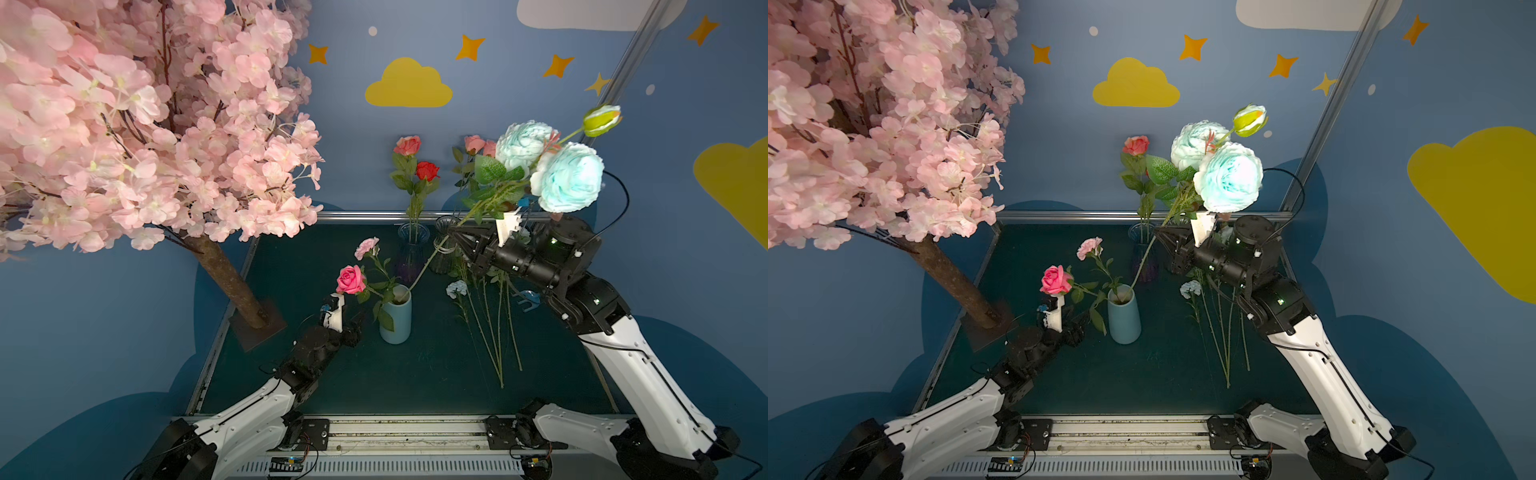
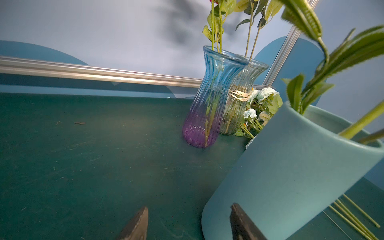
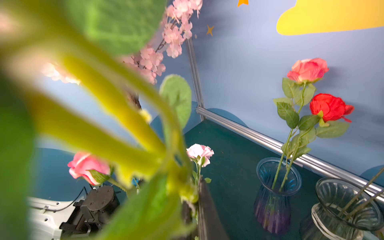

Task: Pick out blue flowers from the vase
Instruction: Pick up the flower from the vase.

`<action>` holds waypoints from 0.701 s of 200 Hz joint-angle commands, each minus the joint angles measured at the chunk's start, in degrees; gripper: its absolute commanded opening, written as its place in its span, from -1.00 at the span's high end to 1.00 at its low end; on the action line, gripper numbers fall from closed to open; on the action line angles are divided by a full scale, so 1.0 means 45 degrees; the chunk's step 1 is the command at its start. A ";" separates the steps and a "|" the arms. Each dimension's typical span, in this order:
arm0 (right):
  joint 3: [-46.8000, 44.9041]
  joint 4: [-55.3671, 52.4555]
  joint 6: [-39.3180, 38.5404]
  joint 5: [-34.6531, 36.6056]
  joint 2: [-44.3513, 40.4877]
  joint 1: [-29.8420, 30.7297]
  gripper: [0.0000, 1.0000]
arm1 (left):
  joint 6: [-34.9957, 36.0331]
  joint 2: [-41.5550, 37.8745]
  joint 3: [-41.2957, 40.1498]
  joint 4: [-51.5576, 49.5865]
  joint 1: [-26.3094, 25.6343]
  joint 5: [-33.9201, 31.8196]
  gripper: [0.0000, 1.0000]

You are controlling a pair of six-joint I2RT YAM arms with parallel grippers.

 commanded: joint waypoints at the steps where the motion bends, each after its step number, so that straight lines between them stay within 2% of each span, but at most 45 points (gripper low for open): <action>1: 0.0814 -0.0726 -0.0135 -0.0278 -0.0073 -0.0165 1.00 | -0.0089 -0.0004 0.0277 0.0051 0.0070 -0.0002 -0.50; 22: 0.1170 -0.1401 -0.0299 0.0000 -0.0198 -0.0348 1.00 | -0.0271 -0.0078 0.0267 -0.0096 0.0150 -0.0232 -0.75; 47: 0.1161 -0.2091 -0.0425 0.0394 -0.0561 -0.0669 1.00 | -0.0448 -0.0123 0.0268 -0.0195 0.0260 -0.0344 -0.90; 140: 0.1277 -0.5615 -0.0678 0.1139 -0.1141 -0.2064 1.00 | -0.0542 0.0010 0.0348 -0.0293 0.0348 -0.0315 -0.93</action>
